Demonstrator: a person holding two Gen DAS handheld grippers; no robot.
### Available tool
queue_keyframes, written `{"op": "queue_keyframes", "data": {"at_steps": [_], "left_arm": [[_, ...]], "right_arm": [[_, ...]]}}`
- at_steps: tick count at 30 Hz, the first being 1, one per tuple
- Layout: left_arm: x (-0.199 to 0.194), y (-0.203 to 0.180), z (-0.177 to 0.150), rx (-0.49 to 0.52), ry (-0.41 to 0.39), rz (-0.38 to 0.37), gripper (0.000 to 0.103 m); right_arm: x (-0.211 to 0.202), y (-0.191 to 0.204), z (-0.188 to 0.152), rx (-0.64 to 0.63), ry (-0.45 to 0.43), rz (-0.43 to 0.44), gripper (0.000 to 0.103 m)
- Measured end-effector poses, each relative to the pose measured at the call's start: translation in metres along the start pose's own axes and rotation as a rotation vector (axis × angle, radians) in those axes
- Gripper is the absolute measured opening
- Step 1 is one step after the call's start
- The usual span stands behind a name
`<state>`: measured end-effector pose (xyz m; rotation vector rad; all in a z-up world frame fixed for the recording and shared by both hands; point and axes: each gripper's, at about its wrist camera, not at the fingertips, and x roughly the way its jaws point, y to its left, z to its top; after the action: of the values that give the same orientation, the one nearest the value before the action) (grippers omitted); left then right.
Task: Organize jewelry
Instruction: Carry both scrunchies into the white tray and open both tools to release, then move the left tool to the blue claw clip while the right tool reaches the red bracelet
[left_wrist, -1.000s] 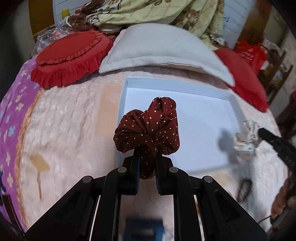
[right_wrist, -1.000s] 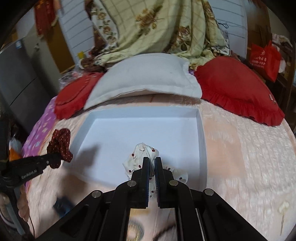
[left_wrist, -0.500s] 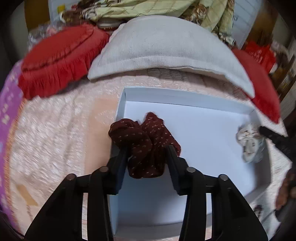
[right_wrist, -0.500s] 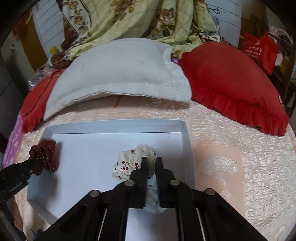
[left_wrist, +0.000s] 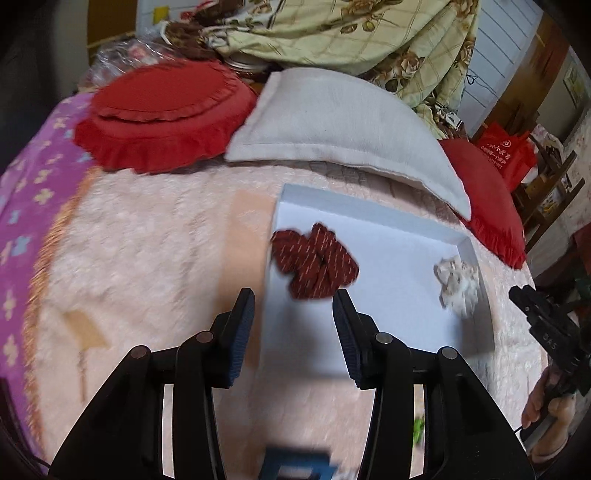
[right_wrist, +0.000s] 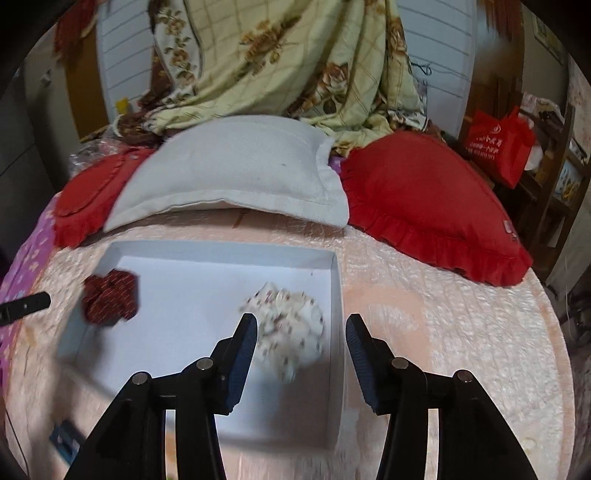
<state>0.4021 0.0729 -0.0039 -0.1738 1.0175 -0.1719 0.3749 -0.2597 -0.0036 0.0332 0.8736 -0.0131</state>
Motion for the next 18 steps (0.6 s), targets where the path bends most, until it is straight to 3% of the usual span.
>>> {"op": "queue_keyframes", "data": {"at_steps": [3, 11, 18], "left_arm": [[-0.025, 0.01, -0.03, 0.016, 0.001, 0.034, 0.043], [-0.044, 0.035, -0.116, -0.013, 0.069, -0.016, 0.043], [-0.033, 0.039, -0.147, -0.053, 0.092, -0.061, 0.043]], "right_arm": [[-0.028, 0.002, -0.029, -0.001, 0.005, 0.071, 0.048], [-0.063, 0.0, -0.117, 0.031, 0.063, 0.188, 0.048], [-0.065, -0.008, -0.176, 0.085, 0.125, 0.218, 0.048]]}}
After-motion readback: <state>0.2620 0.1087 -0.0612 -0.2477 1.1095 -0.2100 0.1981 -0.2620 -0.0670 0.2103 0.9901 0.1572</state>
